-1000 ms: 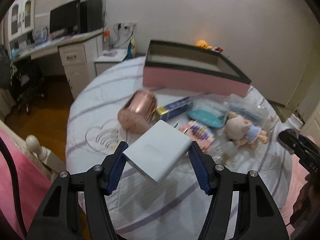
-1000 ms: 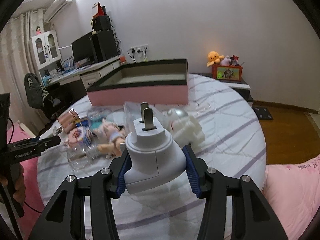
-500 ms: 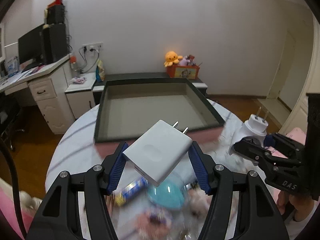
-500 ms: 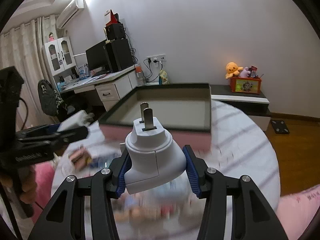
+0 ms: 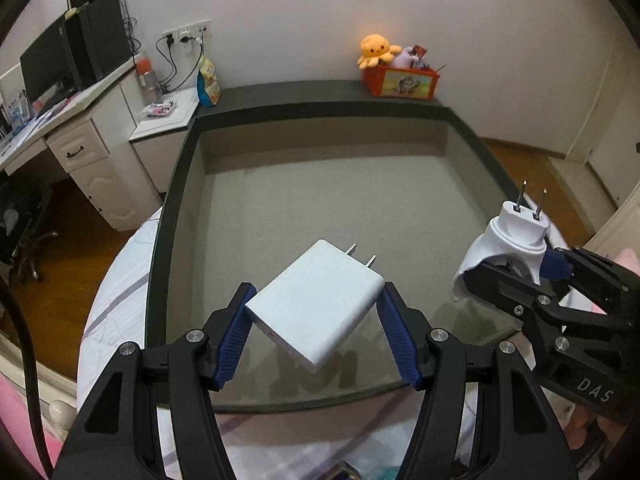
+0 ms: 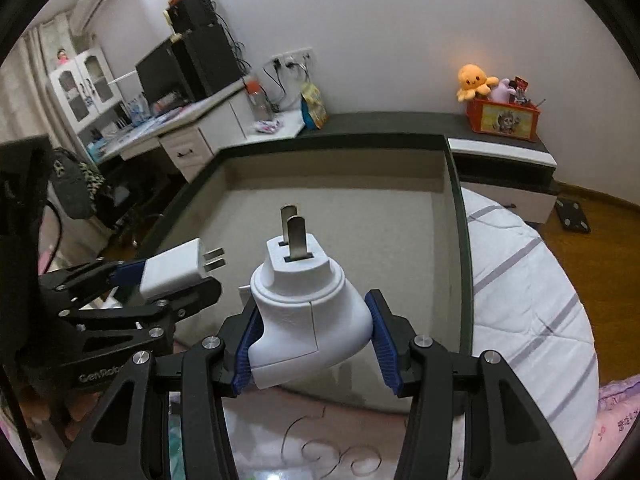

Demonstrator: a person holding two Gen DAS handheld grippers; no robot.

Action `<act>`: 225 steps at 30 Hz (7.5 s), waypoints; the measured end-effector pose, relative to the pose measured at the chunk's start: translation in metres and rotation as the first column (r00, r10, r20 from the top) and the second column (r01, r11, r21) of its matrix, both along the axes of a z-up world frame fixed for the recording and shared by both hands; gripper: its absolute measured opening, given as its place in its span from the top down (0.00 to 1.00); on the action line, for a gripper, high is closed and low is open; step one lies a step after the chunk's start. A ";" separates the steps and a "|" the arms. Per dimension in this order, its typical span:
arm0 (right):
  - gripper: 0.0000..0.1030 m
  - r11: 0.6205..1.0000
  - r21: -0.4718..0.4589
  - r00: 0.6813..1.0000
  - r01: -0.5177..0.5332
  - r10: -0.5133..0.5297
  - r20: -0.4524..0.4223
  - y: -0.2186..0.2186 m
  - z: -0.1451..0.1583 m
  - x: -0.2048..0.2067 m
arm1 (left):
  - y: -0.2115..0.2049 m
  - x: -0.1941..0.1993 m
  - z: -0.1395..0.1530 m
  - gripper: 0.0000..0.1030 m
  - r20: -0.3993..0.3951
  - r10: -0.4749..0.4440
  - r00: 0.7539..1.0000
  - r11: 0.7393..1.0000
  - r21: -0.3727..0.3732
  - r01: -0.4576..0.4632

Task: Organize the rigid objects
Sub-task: 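Carry charger and adapter into the pink box and open both tools, then withdraw both tools from the box back over the bed, then grasp the glass bottle with the left tool while the right grasps the astronaut figure, then lower bottle and astronaut figure into the pink box and open both tools, then withdraw both tools from the box back over the bed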

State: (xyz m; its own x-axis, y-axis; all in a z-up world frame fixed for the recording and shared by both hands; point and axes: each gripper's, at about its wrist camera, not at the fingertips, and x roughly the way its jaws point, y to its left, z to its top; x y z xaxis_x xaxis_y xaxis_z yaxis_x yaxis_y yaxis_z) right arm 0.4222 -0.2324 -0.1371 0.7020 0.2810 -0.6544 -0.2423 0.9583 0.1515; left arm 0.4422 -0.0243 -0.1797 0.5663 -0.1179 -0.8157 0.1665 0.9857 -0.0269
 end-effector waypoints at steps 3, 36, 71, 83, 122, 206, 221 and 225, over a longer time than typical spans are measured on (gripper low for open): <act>0.50 1.000 0.000 1.000 0.017 -0.017 -0.020 -0.002 -0.004 0.006 | -0.002 0.000 -0.002 0.34 0.003 0.015 1.000 1.000 0.006 -0.015; 0.00 0.983 -0.096 0.852 0.155 -0.083 0.517 0.033 0.094 -0.299 | 0.033 -0.333 0.136 0.00 0.570 0.161 0.806 0.987 -0.093 -0.131; 0.00 0.979 -0.055 0.766 0.197 -0.119 0.632 0.035 0.095 -0.377 | 0.024 -0.398 0.150 0.00 0.689 0.171 0.704 0.984 -0.078 -0.163; 0.00 0.981 -0.058 0.796 0.183 -0.113 0.595 0.036 0.085 -0.362 | 0.028 -0.376 0.132 0.00 0.645 0.155 0.748 0.987 -0.071 -0.143; 0.00 0.958 -0.102 0.950 0.267 -0.243 0.197 -0.040 -0.057 -0.222 | 0.001 -0.239 -0.047 0.49 0.070 0.104 0.992 0.991 -0.095 -0.097; 0.00 0.973 -0.114 0.839 0.201 -0.111 0.533 0.020 0.093 -0.258 | 0.033 -0.280 0.120 0.00 0.561 0.114 0.820 0.993 -0.072 -0.089; 0.00 0.971 -0.118 0.796 0.210 -0.100 0.597 0.035 0.095 -0.349 | 0.030 -0.369 0.137 0.00 0.667 0.127 0.734 0.991 -0.056 -0.121; 0.00 0.971 -0.110 0.785 0.213 -0.103 0.611 0.035 0.097 -0.357 | 0.028 -0.374 0.141 0.00 0.688 0.123 0.715 0.990 -0.041 -0.131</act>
State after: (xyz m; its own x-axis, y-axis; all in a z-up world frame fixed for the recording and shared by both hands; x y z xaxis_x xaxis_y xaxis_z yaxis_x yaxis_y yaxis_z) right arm 0.0647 -0.1971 -0.0401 0.9916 0.0591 -0.1147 -0.0744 0.9881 -0.1344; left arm 0.0678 0.0038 -0.0386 0.9806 0.0029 -0.1961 0.0080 0.9985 0.0547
